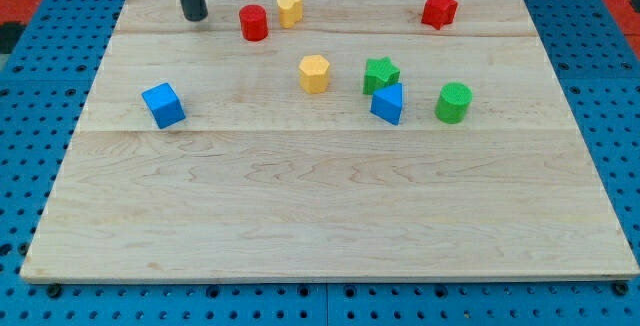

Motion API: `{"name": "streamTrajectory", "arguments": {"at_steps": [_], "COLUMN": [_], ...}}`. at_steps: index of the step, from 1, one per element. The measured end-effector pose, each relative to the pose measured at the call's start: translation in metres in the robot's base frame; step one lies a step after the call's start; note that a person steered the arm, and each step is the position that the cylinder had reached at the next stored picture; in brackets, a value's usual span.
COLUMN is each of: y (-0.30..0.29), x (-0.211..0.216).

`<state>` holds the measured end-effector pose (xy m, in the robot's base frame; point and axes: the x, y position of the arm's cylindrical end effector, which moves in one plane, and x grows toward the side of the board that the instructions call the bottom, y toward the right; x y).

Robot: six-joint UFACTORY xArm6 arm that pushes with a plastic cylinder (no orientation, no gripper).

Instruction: Move the yellow heart diagonally to the top left of the green star

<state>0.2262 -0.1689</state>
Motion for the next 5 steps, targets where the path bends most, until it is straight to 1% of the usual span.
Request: {"name": "streamTrajectory", "arguments": {"at_steps": [1, 2, 3, 4, 5], "y": [0.078, 0.134, 0.171, 0.177, 0.219], "x": [-0.006, -0.006, -0.004, -0.032, -0.030]}}
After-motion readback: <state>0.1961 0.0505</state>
